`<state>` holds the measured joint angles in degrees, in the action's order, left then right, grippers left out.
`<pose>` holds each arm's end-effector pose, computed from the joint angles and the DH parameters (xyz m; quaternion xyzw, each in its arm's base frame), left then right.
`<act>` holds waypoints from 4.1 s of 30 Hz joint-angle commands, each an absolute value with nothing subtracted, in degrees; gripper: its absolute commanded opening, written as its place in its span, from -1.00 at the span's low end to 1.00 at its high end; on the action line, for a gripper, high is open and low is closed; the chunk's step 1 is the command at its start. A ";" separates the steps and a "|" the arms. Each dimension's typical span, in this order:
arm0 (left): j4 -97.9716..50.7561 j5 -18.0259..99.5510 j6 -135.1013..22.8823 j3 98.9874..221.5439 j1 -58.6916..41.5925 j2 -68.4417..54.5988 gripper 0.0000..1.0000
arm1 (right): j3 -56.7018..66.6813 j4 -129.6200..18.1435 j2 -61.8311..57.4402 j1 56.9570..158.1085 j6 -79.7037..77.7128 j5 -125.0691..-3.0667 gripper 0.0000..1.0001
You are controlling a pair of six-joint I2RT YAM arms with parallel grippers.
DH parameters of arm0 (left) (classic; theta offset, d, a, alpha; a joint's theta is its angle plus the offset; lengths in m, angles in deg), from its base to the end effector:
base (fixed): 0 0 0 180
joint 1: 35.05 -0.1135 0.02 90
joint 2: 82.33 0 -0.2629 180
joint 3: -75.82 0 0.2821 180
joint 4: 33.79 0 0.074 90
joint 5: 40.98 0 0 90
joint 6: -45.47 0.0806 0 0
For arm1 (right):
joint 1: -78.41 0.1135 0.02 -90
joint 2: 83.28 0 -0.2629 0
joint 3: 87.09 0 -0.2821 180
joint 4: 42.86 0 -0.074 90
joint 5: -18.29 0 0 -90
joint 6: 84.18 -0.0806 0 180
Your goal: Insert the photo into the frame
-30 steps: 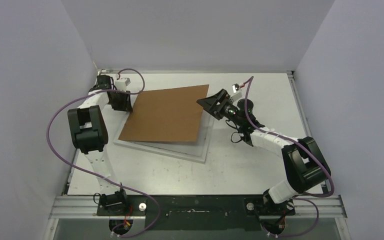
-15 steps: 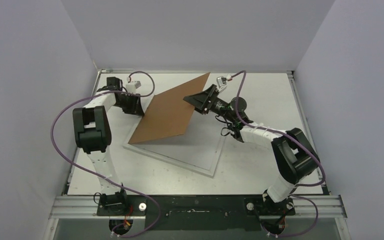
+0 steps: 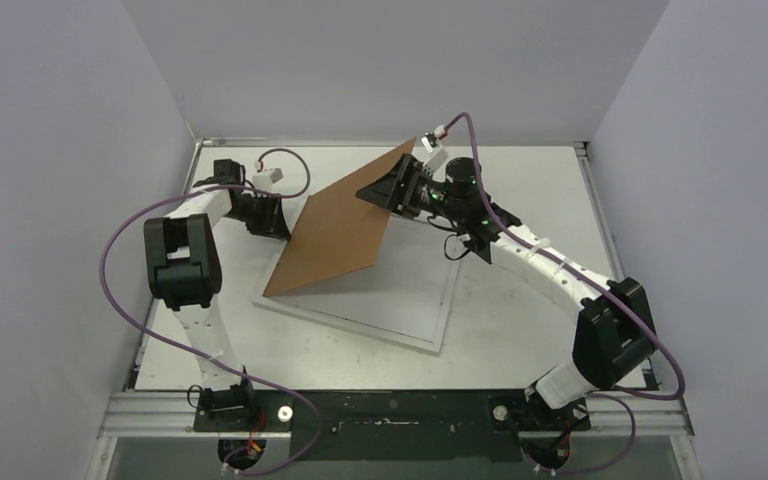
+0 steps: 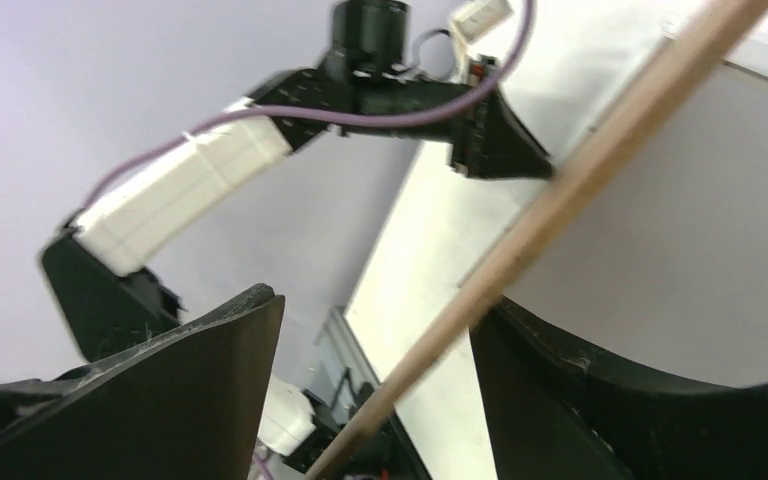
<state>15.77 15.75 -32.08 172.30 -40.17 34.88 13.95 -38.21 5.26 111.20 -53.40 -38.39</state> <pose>0.4539 -0.0037 0.1143 0.1092 0.9389 -0.2537 0.2051 0.3394 0.2713 0.3172 -0.0273 0.7315 0.6127 0.2979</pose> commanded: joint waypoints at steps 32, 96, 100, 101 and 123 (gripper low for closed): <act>23.78 5.60 -36.53 181.79 -48.26 29.97 -0.16 | 14.71 -41.96 -6.39 99.90 -55.06 -30.10 -0.89; 21.08 9.52 -32.47 172.56 -46.77 31.22 -0.32 | 45.46 -36.43 6.80 65.71 -45.69 -50.59 0.36; 21.38 9.26 -32.43 172.41 -46.80 31.00 -0.33 | 42.70 -46.63 4.43 67.34 -40.36 -55.33 0.46; 21.39 9.25 -32.48 172.28 -46.82 30.98 -0.32 | 42.20 -49.79 3.02 68.18 -38.90 -57.38 0.54; 22.23 9.32 -32.32 171.07 -46.65 29.40 -0.32 | 26.36 -93.43 -4.21 118.31 -43.70 -91.87 0.64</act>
